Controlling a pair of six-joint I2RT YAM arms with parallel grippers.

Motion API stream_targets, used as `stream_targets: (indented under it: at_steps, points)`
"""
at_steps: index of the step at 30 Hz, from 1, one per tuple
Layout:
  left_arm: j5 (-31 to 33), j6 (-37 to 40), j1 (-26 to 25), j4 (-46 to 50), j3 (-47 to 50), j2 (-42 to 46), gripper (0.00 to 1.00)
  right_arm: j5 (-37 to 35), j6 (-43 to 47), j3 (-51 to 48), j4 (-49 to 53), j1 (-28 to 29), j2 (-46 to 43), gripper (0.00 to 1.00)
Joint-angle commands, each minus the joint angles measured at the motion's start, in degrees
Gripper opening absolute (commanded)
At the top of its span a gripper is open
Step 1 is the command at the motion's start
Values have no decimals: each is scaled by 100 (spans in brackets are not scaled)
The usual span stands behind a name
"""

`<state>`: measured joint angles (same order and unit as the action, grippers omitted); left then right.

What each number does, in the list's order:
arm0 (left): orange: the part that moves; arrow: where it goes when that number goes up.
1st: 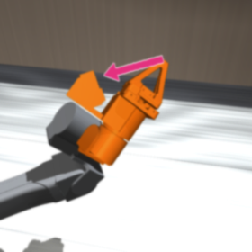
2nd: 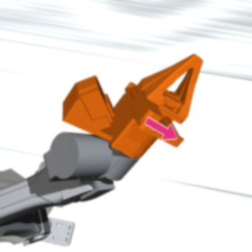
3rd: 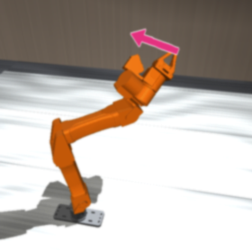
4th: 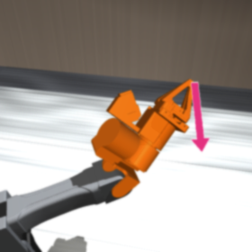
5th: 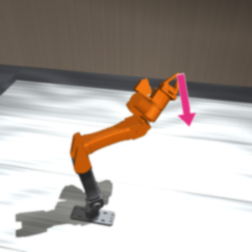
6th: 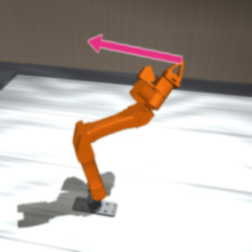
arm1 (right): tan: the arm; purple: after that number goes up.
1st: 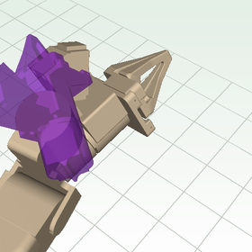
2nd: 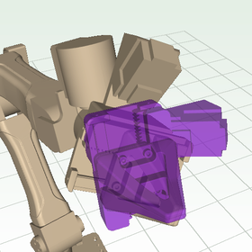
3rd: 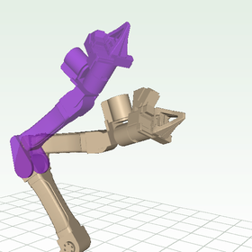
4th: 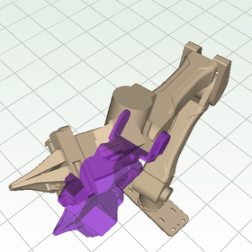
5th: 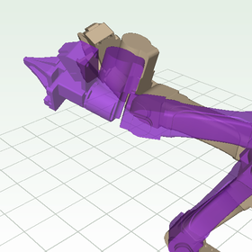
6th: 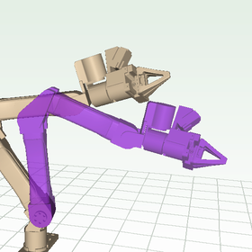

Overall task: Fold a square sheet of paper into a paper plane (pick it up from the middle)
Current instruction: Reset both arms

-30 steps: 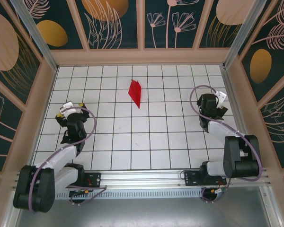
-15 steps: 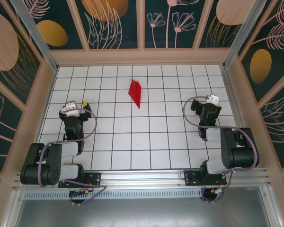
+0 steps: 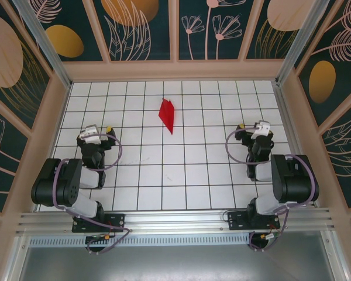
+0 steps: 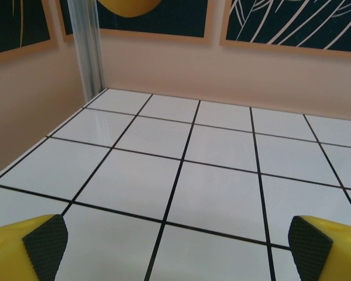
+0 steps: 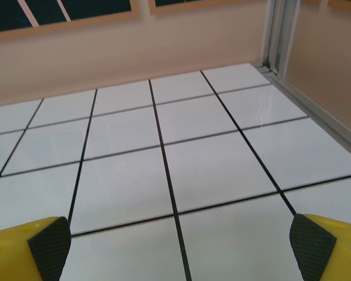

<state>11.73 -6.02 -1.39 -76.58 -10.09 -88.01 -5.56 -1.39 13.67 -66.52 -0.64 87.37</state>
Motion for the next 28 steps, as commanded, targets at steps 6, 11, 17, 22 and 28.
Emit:
stream_targets:
  at_steps: [6,11,17,22,28]
  points:
    - [77,44,51,-241,-160,-37,99,271,13,-75,-581,-44,92,99]
    - [-128,125,51,-237,-175,-25,99,271,16,-75,-581,-45,88,99]
    - [-339,188,51,-118,-217,-32,99,267,15,-75,-581,-43,87,99]
    - [-364,188,51,-72,-260,-42,99,266,14,-75,-581,-42,89,99]
    - [-366,189,51,-77,-246,-36,98,274,15,-82,-587,-44,95,99]
